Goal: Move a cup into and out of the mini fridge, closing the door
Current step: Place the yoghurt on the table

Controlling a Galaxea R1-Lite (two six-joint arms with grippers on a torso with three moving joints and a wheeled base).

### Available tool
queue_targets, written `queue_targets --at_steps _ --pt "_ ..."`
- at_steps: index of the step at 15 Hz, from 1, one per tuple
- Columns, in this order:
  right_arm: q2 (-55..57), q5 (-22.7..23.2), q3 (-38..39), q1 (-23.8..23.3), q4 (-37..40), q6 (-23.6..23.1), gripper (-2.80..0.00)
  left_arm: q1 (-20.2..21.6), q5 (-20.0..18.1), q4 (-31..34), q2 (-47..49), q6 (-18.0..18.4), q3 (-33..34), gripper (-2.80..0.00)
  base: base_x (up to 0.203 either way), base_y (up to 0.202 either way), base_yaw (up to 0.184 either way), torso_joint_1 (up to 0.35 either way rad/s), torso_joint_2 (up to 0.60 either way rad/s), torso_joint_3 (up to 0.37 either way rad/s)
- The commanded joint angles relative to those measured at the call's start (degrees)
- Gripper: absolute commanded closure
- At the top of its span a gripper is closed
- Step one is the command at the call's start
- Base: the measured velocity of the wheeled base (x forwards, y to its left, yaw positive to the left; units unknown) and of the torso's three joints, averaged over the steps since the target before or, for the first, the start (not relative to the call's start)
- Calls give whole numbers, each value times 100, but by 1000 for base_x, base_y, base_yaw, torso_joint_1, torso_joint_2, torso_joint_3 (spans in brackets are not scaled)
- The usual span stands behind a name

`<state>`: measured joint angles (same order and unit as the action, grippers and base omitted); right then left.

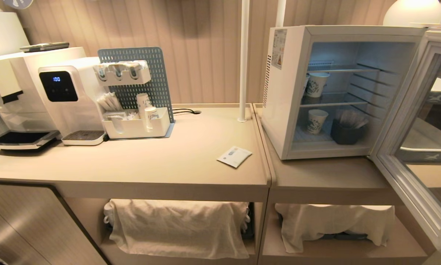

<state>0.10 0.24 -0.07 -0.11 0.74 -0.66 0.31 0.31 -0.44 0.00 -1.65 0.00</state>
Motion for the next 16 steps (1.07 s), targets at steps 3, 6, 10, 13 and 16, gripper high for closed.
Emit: queue_targets --at_steps 3,6,10,13,16 --pt "8 2 -1 2 5 4 0 4 4 0 9 -2 9 0 0 0 0 0 0 0" --pt "8 2 -1 2 5 4 0 4 4 0 9 -2 9 0 0 0 0 0 0 0" --pt "8 2 -1 2 5 4 0 4 4 0 9 -2 9 0 0 0 0 0 0 0" --pt "8 2 -1 2 5 4 0 4 4 0 9 -2 9 0 0 0 0 0 0 0" --pt "8 2 -1 2 5 4 0 4 4 0 9 -2 9 0 0 0 0 0 0 0"
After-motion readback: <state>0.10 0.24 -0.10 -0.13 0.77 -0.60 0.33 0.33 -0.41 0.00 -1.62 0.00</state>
